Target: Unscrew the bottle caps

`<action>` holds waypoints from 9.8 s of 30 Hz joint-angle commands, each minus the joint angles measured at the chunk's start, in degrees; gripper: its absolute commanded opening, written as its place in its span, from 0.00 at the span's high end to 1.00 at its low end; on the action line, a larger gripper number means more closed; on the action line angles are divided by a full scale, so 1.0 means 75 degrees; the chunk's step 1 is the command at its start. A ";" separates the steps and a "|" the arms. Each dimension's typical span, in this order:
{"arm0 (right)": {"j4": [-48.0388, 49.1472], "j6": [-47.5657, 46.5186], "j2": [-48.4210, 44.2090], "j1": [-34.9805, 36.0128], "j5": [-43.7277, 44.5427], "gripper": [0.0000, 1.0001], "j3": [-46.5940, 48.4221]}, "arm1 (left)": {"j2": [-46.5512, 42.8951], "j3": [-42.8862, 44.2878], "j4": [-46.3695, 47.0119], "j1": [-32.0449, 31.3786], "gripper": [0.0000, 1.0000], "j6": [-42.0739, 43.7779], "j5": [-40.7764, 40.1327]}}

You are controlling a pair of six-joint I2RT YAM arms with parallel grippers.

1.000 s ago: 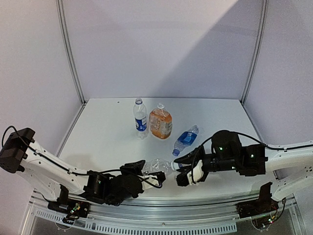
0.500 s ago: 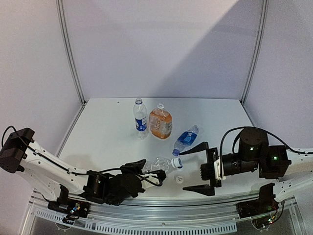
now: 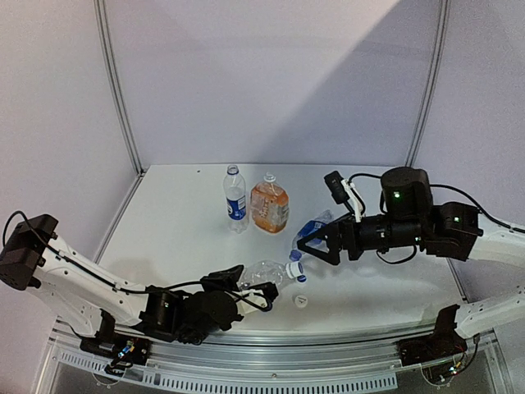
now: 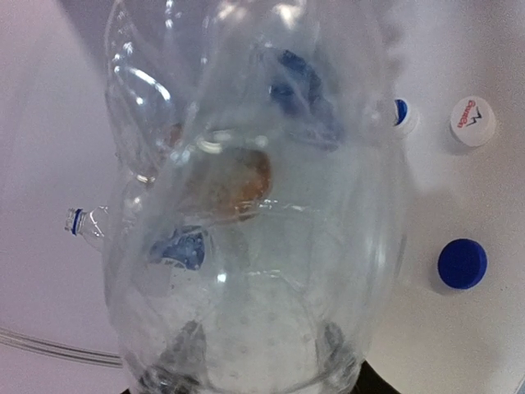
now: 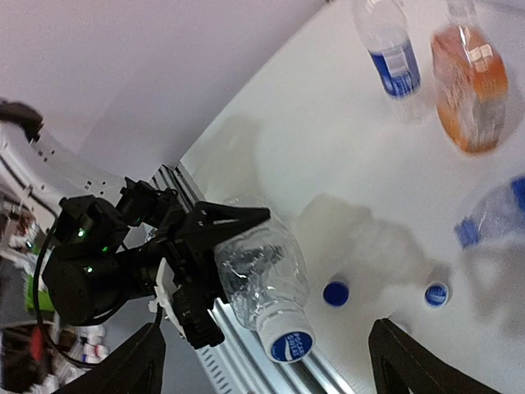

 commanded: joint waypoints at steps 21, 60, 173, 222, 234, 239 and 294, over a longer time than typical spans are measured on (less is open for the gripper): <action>0.0923 0.3263 0.1348 -0.0684 -0.3053 0.49 -0.0672 | -0.0049 0.0104 0.0399 -0.0183 0.74 0.0192 -0.0255; 0.1352 -1.2447 -0.0381 0.1152 0.0025 0.28 -0.1954 | -0.0074 0.0085 0.0386 -0.0183 0.74 0.0035 0.0055; 0.1073 -1.4039 -0.0394 0.0980 0.2525 0.79 -0.1927 | -0.0381 0.0161 -0.0570 -0.0218 0.74 -0.0527 0.1155; -0.3804 -0.1724 0.4531 -0.0438 0.1960 0.84 0.0800 | -0.3144 -0.0475 -0.0621 0.0737 0.68 -0.2190 0.0064; -0.3636 -0.1706 0.5012 -0.0441 0.2071 0.67 0.0797 | -0.3134 -0.0440 -0.0690 0.0725 0.68 -0.2211 0.0144; -0.3665 -0.1706 0.5027 -0.0451 0.2013 0.61 0.0794 | -0.3134 -0.0430 -0.0703 0.0725 0.68 -0.2242 0.0195; 0.9640 -0.0244 0.2671 0.0253 -0.1461 0.42 -0.1942 | -0.2866 -0.0871 0.0452 0.1644 0.65 -0.3669 0.5652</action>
